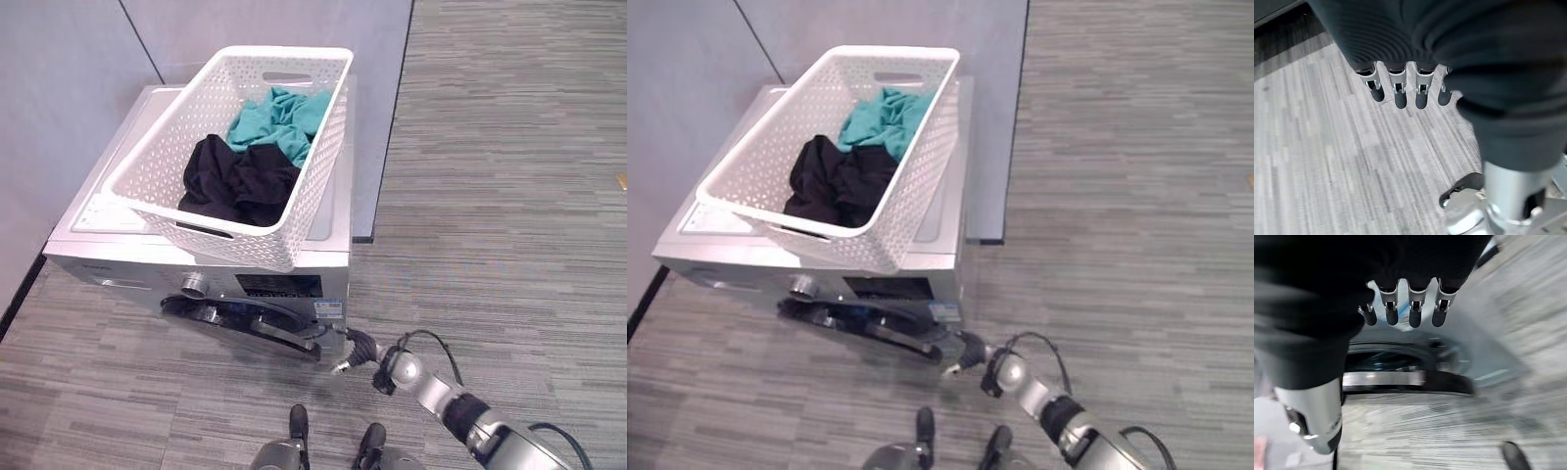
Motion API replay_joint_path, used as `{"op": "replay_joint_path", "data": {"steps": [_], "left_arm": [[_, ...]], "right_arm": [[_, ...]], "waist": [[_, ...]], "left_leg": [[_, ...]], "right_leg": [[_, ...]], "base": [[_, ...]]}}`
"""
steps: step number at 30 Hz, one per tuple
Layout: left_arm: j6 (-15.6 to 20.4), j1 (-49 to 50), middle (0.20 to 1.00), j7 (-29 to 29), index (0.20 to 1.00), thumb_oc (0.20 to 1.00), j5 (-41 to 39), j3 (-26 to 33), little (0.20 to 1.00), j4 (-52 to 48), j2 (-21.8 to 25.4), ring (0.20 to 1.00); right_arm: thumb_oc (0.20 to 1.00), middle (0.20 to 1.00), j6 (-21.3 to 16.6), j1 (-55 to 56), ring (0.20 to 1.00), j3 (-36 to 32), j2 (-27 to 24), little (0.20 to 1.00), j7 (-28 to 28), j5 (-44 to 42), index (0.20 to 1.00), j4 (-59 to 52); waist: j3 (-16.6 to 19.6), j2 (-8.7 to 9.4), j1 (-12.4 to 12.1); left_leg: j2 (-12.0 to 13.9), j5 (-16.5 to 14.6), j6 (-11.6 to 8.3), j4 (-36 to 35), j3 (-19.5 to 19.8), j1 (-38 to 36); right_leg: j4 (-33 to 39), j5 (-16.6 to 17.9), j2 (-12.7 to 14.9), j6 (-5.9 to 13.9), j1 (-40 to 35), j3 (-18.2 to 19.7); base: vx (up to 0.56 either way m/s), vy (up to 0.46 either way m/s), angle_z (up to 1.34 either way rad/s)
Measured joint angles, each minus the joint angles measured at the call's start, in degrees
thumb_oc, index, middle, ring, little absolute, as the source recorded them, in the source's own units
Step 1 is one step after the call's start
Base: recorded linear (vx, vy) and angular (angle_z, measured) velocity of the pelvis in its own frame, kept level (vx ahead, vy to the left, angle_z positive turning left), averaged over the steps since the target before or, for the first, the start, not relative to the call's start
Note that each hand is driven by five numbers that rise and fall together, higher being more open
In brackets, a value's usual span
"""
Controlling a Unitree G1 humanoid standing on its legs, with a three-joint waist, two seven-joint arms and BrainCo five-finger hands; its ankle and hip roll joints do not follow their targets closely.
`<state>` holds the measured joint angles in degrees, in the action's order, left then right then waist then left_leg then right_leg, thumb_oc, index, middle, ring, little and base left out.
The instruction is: Grab the laundry basket,head to the washer,open it,put in the laundry and shut it.
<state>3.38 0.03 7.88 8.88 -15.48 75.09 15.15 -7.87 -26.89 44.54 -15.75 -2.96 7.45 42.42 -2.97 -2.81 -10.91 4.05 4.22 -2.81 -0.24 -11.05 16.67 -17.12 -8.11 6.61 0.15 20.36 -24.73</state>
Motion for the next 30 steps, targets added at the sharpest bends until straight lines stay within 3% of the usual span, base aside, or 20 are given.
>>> {"op": "replay_joint_path", "data": {"steps": [4,8,13,18,23,26,27,30], "left_arm": [[0.26,-1.5,1.0,0.88,1.0,1.0,-2.1,-1.18,1.0,-2.03,0.18,1.0],[1.04,-3.12,1.0,2.24,1.0,1.0,-4.48,-3.42,1.0,-2.07,0.37,1.0],[1.48,-4.69,1.0,3.19,1.0,1.0,-6.65,-4.26,1.0,-2.14,0.46,1.0],[1.91,-5.95,1.0,3.44,1.0,1.0,-6.86,-8.74,1.0,-2.71,0.37,1.0],[1.94,-7.15,1.0,3.72,1.0,1.0,-8.43,-10.08,1.0,-2.71,0.22,1.0],[1.77,-8.22,1.0,4.54,1.0,1.0,-8.52,-9.93,1.0,-2.51,0.13,1.0],[1.67,-8.63,1.0,4.65,1.0,1.0,-8.55,-9.91,1.0,-2.62,0.1,1.0],[1.8,-9.29,1.0,5.48,1.0,1.0,-8.55,-9.76,1.0,-4.1,0.2,1.0]], "right_arm": [[1.0,1.0,0.32,-4.37,1.0,0.91,2.89,1.0,1.75,0.12,1.0,3.55],[1.0,1.0,1.07,-10.85,1.0,1.95,7.23,1.0,5.46,2.81,1.0,17.35],[1.0,1.0,2.75,-14.95,1.0,0.58,8.13,1.0,9.72,8.6,1.0,27.2],[1.0,1.0,5.54,-17.66,1.0,-0.87,9.25,1.0,11.42,11.04,1.0,33.37],[1.0,1.0,6.6,-18.16,1.0,-1.44,9.69,1.0,11.45,9.62,1.0,31.74],[1.0,1.0,8.26,-16.94,1.0,3.09,9.99,1.0,11.31,6.97,1.0,26.29],[1.0,1.0,10.38,-15.46,1.0,5.01,10.07,1.0,12.08,5.35,1.0,21.67],[1.0,1.0,10.66,-12.26,1.0,8.91,9.63,1.0,10.53,0.54,1.0,15.46]], "waist": [[-1.12,0.73,-1.42],[-2.86,1.57,-3.79],[-5.28,2.1,-6.6],[-6.27,2.02,-8.73],[-7.28,2.23,-8.93],[-7.27,2.25,-8.6],[-7.22,2.35,-8.38],[-7.19,2.41,-8.34]], "left_leg": [[-0.46,0.57,0.47,-0.02,2.42,1.56],[-0.71,0.74,0.3,-0.14,4.11,3.59],[-0.73,1.55,0.05,0.09,6.06,6.2],[-0.69,2.21,-0.37,0.0,8.49,9.09],[-0.94,2.56,-0.34,-0.14,9.04,9.58],[-0.97,2.56,-0.35,-0.17,9.02,9.45],[-0.84,2.56,-0.35,-0.21,8.81,9.34],[-0.53,2.63,-0.46,-0.12,8.72,9.21]], "right_leg": [[0.0,-0.13,0.43,-0.18,0.67,-1.1],[-0.06,-0.61,0.55,0.23,1.81,-1.44],[-0.69,-1.15,0.69,-0.02,3.55,-3.03],[-0.94,-1.76,0.58,-0.56,5.32,-4.83],[-1.46,-2.2,0.8,-0.86,5.73,-5.52],[-1.42,-2.28,0.62,-0.93,5.65,-5.47],[-1.39,-2.3,0.5,-0.98,5.65,-5.36],[-1.31,-2.43,0.07,-1.2,5.57,-5.15]], "base": [[0.0,0.034,0.28],[0.03,0.024,0.18],[0.0,-0.005,0.24],[0.02,0.008,0.21],[0.03,0.016,0.06],[0.0,0.001,-0.01],[0.01,-0.02,-0.06],[0.02,-0.05,-0.06]]}}
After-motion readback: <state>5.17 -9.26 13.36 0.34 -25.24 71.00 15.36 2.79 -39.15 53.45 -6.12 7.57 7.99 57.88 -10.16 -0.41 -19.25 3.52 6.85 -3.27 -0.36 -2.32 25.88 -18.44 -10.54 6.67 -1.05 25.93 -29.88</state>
